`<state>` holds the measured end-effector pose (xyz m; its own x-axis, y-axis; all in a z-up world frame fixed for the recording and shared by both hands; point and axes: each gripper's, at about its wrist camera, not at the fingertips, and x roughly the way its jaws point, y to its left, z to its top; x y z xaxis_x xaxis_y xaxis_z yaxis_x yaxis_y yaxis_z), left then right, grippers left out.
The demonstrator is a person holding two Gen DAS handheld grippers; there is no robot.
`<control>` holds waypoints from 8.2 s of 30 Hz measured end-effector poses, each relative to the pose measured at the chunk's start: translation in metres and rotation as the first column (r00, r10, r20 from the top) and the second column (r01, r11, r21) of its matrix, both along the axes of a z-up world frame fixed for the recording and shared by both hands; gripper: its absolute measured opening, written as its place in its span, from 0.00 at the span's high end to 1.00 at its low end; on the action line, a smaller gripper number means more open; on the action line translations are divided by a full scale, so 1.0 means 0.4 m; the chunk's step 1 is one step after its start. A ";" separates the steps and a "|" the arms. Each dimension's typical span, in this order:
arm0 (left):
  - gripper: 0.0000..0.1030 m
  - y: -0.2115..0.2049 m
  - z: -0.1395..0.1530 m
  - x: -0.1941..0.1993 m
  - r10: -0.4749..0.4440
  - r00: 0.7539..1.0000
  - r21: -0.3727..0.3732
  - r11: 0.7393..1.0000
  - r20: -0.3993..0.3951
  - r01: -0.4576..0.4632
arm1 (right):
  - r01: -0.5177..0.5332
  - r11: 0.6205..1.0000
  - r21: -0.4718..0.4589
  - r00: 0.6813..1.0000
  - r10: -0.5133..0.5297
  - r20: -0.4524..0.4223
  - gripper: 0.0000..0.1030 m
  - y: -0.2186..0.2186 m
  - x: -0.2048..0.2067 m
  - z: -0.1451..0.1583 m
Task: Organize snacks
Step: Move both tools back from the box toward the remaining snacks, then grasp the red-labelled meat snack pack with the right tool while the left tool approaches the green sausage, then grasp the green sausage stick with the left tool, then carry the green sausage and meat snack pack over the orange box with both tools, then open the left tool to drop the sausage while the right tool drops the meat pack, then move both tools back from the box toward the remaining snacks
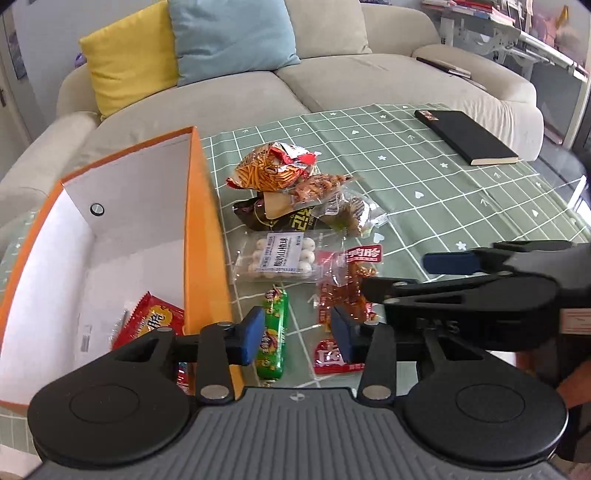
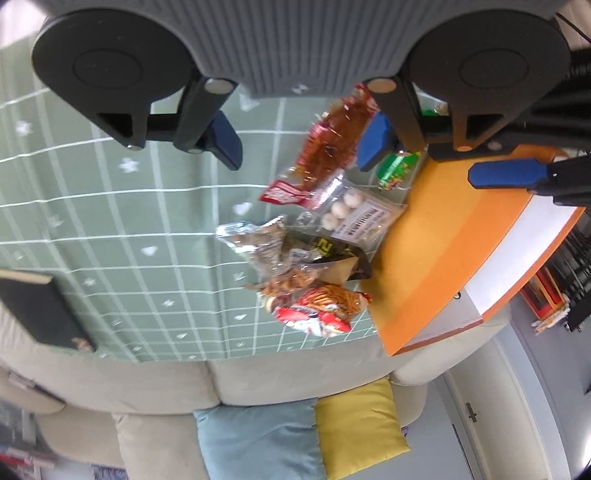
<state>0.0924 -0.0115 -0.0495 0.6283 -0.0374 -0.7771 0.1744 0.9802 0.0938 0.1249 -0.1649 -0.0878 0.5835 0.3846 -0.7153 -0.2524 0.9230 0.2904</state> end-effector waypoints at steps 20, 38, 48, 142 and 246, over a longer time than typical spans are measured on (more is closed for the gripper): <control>0.56 0.009 0.001 0.010 0.011 1.000 0.053 0.999 0.005 -0.011 | -0.121 0.990 -0.077 0.992 0.122 0.011 0.61 0.101 0.009 -0.076; 0.54 -0.127 -0.085 0.109 -0.019 0.981 0.256 0.964 -0.193 0.069 | -0.015 0.979 -0.201 0.999 0.004 -0.054 0.66 -0.038 -0.001 -0.032; 0.54 -0.130 -0.174 0.183 0.092 0.958 0.322 0.947 -0.271 0.000 | 0.001 0.982 -0.188 0.999 -0.012 -0.053 0.66 -0.059 0.005 -0.046; 0.77 0.072 0.136 0.019 0.121 0.993 -0.242 0.963 0.004 -0.117 | -0.062 0.981 -0.184 0.958 0.110 0.264 1.00 0.031 -0.083 0.256; 0.32 0.148 0.129 0.081 0.046 0.996 -0.180 0.983 0.075 -0.032 | -0.026 0.968 -0.250 0.953 0.099 0.286 0.52 0.131 0.005 0.249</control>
